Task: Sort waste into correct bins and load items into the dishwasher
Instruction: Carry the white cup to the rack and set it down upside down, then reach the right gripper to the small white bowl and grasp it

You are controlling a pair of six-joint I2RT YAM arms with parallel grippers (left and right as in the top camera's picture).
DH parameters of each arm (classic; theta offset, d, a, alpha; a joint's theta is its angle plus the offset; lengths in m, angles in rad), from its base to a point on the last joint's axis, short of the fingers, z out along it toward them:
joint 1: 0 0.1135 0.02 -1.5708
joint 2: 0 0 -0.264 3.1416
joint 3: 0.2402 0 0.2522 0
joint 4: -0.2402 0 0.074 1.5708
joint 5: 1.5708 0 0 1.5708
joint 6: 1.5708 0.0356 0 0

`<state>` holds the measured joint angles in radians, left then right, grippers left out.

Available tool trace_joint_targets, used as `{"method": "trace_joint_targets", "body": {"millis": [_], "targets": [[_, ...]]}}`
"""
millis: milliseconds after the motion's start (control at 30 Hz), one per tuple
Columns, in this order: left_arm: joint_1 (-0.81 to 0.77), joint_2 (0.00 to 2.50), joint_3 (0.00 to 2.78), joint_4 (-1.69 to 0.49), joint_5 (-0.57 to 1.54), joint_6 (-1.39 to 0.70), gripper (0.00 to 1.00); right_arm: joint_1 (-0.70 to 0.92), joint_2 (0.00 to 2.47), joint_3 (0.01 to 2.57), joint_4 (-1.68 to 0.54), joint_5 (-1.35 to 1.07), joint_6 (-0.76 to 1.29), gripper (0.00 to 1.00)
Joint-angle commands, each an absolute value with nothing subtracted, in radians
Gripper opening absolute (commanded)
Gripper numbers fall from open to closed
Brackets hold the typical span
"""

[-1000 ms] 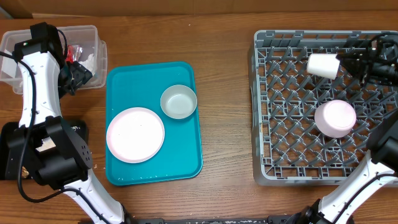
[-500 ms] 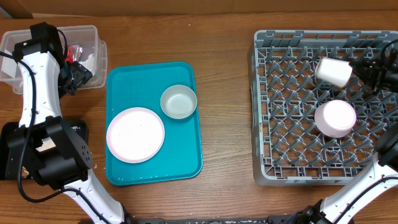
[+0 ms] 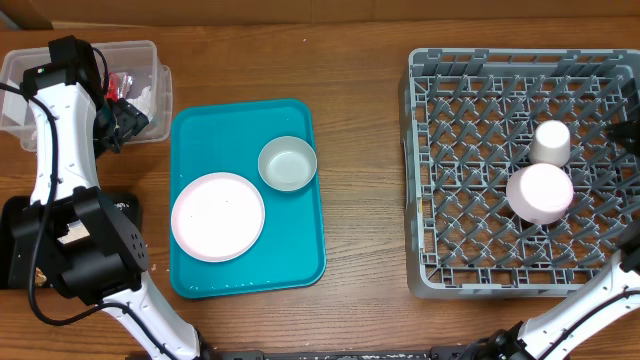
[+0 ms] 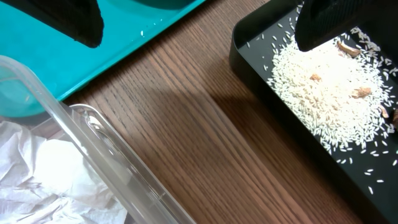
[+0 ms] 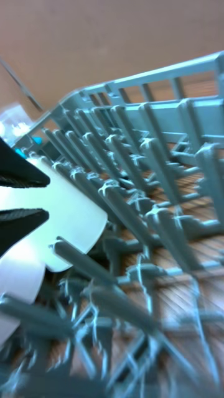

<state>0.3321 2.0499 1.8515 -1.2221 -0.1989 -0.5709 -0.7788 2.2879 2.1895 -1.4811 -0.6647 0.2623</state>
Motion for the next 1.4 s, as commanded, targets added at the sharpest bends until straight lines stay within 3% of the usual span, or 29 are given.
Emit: {"method": "trace_joint_targets", "body": {"millis": [0,333,533,633,667,733,833,933,1000,1367], "targets": [[0.336,2.05,1.848,-1.221,-0.205,-0.584,1.0,-0.77,2.175,2.35,-1.527,-0.47,0.361,0.18],[0.336,2.05,1.848,-1.221,-0.205,-0.584,1.0,-0.561,2.028,2.472,-1.624,-0.393,0.312,0.17],[0.336,2.05,1.848,-1.221,-0.205,-0.584,1.0,-0.202,2.014,2.469,-1.652,-0.352,0.28,0.19],[0.336,2.05,1.848,-1.221,-0.205,-0.584,1.0,0.04,2.017,2.46,-1.61,-0.234,0.289,0.3],[0.336,2.05,1.848,-1.221,-0.205,-0.584,1.0,0.195,2.027,2.46,-1.581,-0.116,0.321,0.44],[0.336,2.05,1.848,-1.221,-0.205,-0.584,1.0,0.336,2.047,2.46,-1.551,-0.001,0.355,0.63],[0.336,2.05,1.848,-1.221,-0.205,-0.584,1.0,0.516,2.098,2.46,-1.504,0.112,0.372,0.72],[0.336,2.05,1.848,-1.221,-0.205,-0.584,1.0,0.674,2.187,2.46,-1.446,0.157,0.389,0.68],[0.336,2.05,1.848,-1.221,-0.205,-0.584,1.0,0.751,2.26,2.46,-1.407,0.165,0.427,0.57],[0.336,2.05,1.848,-1.221,-0.205,-0.584,1.0,0.903,2.515,2.46,-1.309,0.175,0.533,0.49]]}}
